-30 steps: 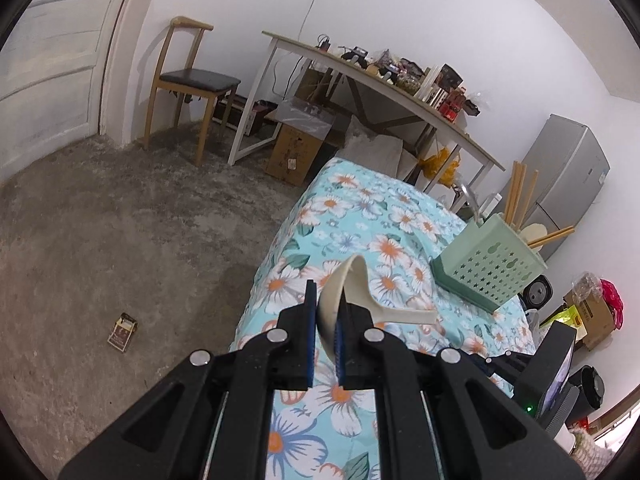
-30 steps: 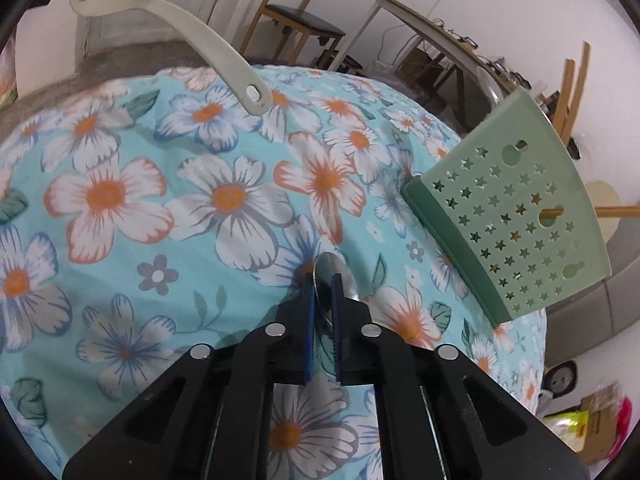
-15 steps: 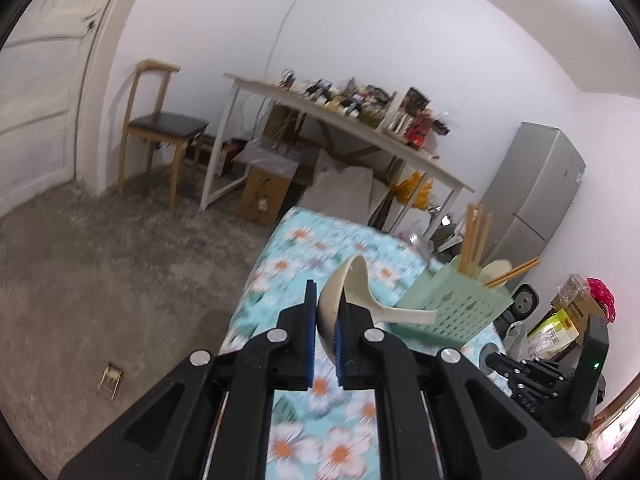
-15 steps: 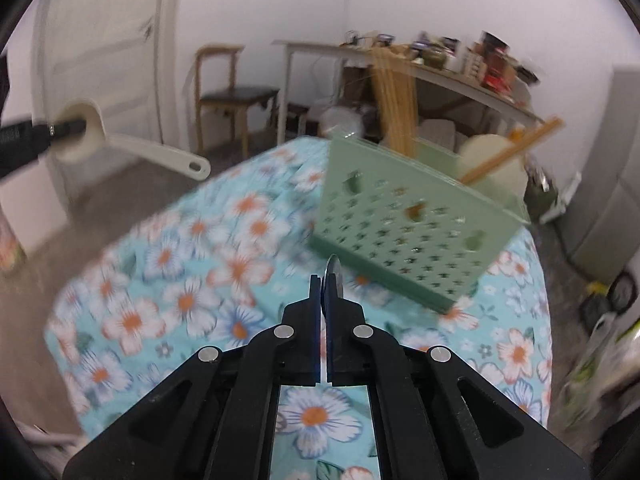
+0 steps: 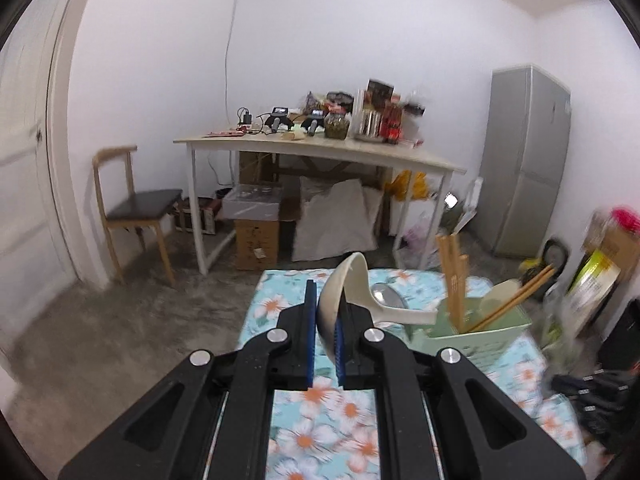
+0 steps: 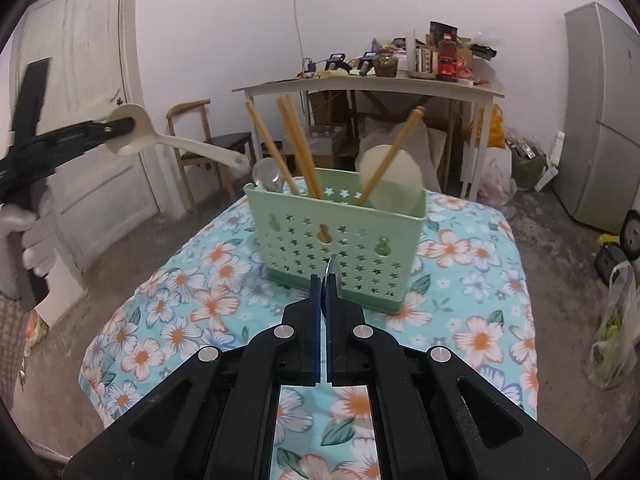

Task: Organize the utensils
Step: 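Carry the ladle and spoon over the green basket with both tools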

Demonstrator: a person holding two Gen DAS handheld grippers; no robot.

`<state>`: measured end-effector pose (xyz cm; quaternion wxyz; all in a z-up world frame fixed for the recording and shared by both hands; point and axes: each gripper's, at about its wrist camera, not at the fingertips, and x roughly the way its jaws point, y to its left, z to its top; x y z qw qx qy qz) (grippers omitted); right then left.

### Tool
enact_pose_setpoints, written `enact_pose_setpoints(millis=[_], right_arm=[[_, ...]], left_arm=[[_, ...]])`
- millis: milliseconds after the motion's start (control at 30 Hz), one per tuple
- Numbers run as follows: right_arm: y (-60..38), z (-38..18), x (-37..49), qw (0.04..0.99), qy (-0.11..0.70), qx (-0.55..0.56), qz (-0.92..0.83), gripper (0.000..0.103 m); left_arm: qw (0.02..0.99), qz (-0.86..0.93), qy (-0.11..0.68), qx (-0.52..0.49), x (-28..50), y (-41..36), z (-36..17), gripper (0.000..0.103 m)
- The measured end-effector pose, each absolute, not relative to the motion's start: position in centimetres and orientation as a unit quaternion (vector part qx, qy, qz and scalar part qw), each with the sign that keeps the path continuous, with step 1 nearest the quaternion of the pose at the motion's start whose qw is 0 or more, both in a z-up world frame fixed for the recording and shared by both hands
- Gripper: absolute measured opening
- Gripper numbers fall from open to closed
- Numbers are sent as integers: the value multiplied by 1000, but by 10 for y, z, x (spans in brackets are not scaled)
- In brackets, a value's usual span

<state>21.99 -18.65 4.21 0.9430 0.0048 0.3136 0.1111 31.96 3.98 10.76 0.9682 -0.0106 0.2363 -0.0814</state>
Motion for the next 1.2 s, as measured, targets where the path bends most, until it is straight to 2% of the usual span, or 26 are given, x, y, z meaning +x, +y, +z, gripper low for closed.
enact_pose_setpoints(millis=[500,767,933,1000,1100,1200], right_arm=[[-229,43,211,946,301,55,111,0],[-248,61,208,949,281,85,117,0],[-258,78,210,950,263,108,129,0],[-262,85,212,950,254,121,136,0],[-267,98,216,951,238,134,147,0],[-274,115,223,949,215,158,170,0]], left_arm=[[941,-98,310,97,388,-30,84,7],[932,-144,332,22,402,-36,72,12],[930,-164,328,-15,404,-36,69,22],[931,-166,323,-26,402,-35,69,34],[935,-174,306,-39,398,-32,73,42],[939,-175,293,-52,392,-25,78,47]])
